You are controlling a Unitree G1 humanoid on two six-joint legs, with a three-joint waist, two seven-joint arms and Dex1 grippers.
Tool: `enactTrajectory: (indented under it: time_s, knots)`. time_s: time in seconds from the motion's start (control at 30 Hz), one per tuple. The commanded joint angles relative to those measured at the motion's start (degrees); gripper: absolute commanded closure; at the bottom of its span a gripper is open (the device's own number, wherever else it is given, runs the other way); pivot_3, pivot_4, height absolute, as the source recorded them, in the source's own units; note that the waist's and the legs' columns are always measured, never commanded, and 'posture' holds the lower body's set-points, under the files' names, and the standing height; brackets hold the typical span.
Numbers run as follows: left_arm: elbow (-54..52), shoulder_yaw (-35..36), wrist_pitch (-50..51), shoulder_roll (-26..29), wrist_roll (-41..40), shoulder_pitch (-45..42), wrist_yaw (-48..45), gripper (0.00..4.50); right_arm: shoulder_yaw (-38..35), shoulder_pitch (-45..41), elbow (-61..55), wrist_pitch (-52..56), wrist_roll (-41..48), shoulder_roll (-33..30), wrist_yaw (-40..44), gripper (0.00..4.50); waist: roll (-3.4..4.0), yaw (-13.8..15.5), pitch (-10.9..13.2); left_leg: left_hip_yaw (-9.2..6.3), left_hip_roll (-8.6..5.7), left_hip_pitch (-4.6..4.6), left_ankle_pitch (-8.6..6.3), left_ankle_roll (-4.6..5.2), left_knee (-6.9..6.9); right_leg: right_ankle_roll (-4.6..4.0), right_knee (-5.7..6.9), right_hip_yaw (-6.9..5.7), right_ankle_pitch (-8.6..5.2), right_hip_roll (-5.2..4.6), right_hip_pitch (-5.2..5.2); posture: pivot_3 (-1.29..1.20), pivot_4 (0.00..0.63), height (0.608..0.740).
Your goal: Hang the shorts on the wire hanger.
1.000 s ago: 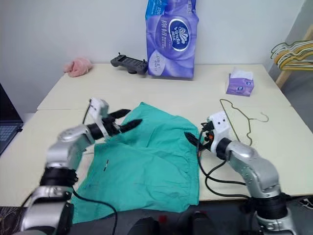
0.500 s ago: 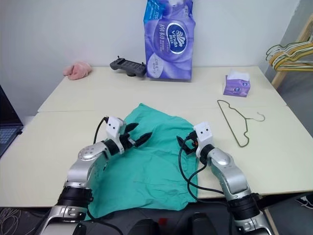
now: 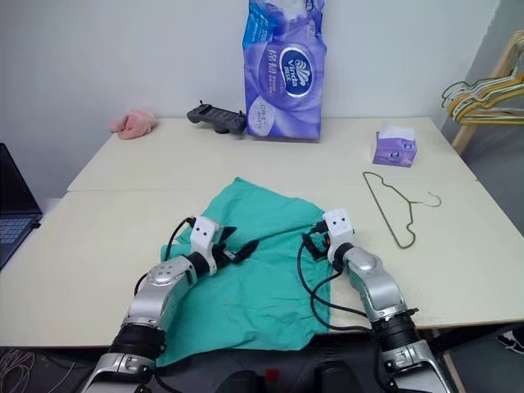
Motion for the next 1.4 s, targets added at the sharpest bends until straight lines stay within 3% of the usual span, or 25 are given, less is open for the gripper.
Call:
enactTrajectory:
  time_s: [0.03,0.27,0.4,0.63,1.13,1.4]
  knots:
    - [1.3,1.7,0.0,1.5,0.5,1.3,0.9,0.16,-2.0,1.2,-5.7,-1.0,-0.7,-2.4,1.3,0.0,0.03,0.0,0.0,0.02,0.01,0.01,0.0,0.0,-0.01,0.04,0.0,0.03,-0.02,0.0,0.0,-0.01,0.079,0.74]
    - [-9.2,4.3,5.2,4.4,-3.5,1.7,-0.9,0.16,-0.8,9.5,-29.4,4.1,4.3,-8.1,8.9,0.0,-0.01,-0.4,0.0,-0.01,0.16,0.02,-0.01,0.0,-0.13,0.19,0.0,0.05,-0.2,0.08,-0.09,0.0,0.1,0.74]
    - [-16.5,4.5,8.9,4.2,-5.6,2.9,-0.7,0.16,-1.5,11.6,-36.0,7.4,6.1,-9.3,10.0,0.0,-0.11,0.0,0.1,-0.14,0.19,0.01,-0.01,-0.01,-0.11,0.18,0.0,-0.1,-0.21,0.1,-0.04,0.0,0.104,0.74]
    - [-23.8,2.3,13.9,3.2,-7.8,7.0,-0.9,0.16,-0.2,11.4,-37.1,9.8,8.4,-10.3,13.1,0.0,-0.3,0.1,0.3,-0.06,0.1,-0.01,-0.01,-0.01,-0.11,0.18,-0.09,-0.03,-0.22,0.01,-0.03,0.01,0.104,0.74]
    - [-16.7,-0.2,8.4,2.4,-2.6,11.2,0.2,0.16,4.4,10.5,-22.3,8.1,2.8,-9.7,12.9,0.0,-0.4,0.2,0.4,-0.05,0.11,-0.01,-0.01,-0.01,-0.1,0.14,-0.16,-0.04,-0.25,0.02,-0.04,0.01,0.08,0.74]
    - [-22.8,3.1,13.2,4.1,-8.6,7.3,-2.8,0.16,-2.8,13.7,-34.7,11.6,10.0,-12.4,16.4,0.0,-0.42,0.3,0.4,-0.08,0.12,-0.05,-0.01,-0.01,-0.11,0.15,-0.18,-0.07,-0.25,0.03,-0.04,0.01,0.079,0.74]
